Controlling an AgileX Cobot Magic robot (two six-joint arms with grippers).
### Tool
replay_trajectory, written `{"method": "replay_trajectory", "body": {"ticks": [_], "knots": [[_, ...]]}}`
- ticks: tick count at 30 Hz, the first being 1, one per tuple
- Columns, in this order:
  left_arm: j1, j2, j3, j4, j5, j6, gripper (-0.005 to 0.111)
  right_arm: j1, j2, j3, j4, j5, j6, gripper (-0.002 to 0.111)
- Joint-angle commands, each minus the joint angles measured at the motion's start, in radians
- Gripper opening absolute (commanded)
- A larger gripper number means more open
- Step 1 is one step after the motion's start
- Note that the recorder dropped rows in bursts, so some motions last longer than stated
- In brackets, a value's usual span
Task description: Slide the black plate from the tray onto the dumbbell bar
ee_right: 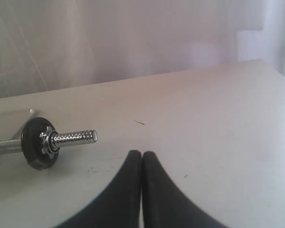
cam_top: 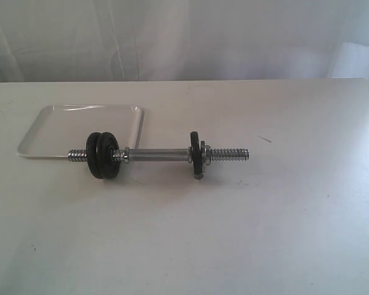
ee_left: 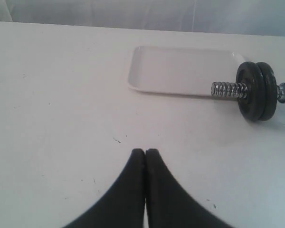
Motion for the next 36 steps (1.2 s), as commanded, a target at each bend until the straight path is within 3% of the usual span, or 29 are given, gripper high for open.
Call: {"method": "replay_trajectory", "body": {"ticks": [1, 10, 20, 36], "knots": [[0.000, -0.005, 0.003, 0.003, 0.046, 0.016, 0.000, 0.002, -0.004, 0.004, 0.008, 0.010, 0.035, 0.000], [0.000, -0.005, 0.003, 0.003, 0.077, 0.021, 0.000, 0.002, -0.004, 0.004, -0.002, 0.017, -0.079, 0.000], [0.000, -0.005, 0.003, 0.005, 0.113, 0.125, 0.000, 0.002, -0.004, 0.004, -0.002, 0.115, -0.079, 0.000], [0.000, -0.005, 0.003, -0.001, 0.117, 0.118, 0.000, 0.002, -0.004, 0.004, -0.040, 0.129, -0.079, 0.000]]}}
